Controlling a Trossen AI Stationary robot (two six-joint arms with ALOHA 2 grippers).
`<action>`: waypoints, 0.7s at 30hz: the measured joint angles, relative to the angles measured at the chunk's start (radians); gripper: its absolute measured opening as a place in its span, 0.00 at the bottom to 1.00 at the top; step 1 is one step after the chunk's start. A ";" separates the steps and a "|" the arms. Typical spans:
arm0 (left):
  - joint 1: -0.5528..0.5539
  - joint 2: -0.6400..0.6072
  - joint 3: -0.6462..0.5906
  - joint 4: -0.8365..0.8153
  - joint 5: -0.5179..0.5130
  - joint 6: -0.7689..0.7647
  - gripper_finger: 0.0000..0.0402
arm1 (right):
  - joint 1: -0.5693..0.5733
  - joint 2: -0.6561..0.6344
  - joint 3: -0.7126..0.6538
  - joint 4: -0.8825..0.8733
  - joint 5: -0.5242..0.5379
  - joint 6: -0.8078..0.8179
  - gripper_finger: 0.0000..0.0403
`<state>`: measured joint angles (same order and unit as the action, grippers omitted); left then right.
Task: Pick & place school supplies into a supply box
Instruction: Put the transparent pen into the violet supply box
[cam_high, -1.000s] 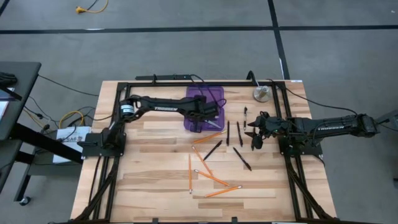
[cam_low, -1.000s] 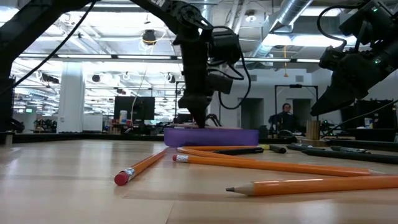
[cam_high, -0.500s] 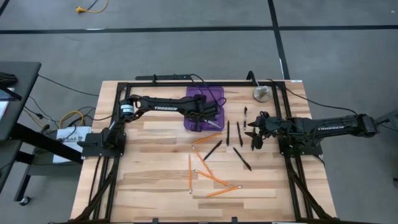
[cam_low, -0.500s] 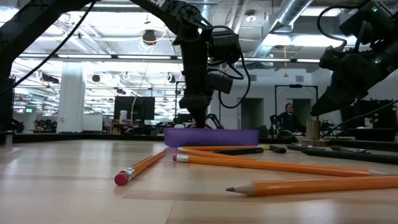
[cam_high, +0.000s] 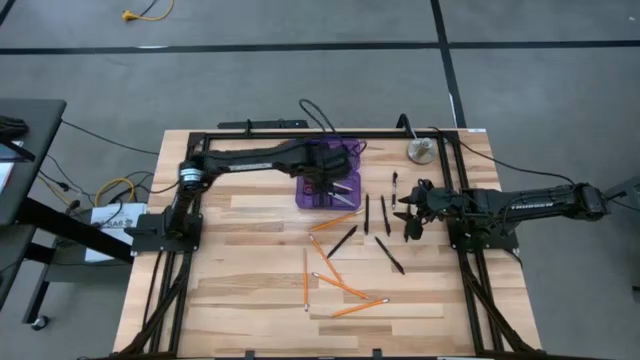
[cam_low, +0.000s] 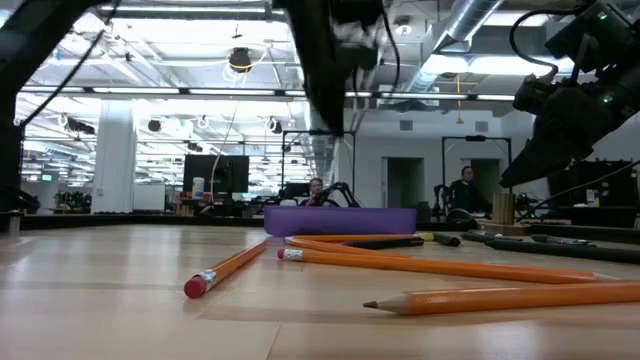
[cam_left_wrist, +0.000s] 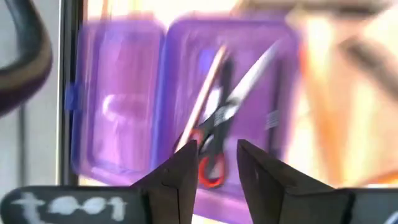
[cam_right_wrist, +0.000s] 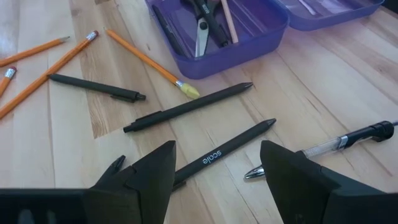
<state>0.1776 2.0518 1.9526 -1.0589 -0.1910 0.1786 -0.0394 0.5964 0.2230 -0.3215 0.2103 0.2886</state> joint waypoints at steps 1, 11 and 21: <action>-0.006 -0.031 0.002 0.006 0.037 -0.005 0.26 | 0.000 0.000 0.000 0.000 0.001 0.000 0.57; -0.110 -0.385 -0.140 0.116 0.169 -0.179 0.26 | 0.000 0.000 0.000 -0.001 0.006 0.001 0.57; -0.201 -0.819 -0.994 0.874 0.142 -0.358 0.26 | 0.000 0.000 0.000 0.002 0.008 0.002 0.57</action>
<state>-0.0237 1.2329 0.9583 -0.1846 -0.0487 -0.1796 -0.0396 0.5961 0.2230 -0.3195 0.2184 0.2901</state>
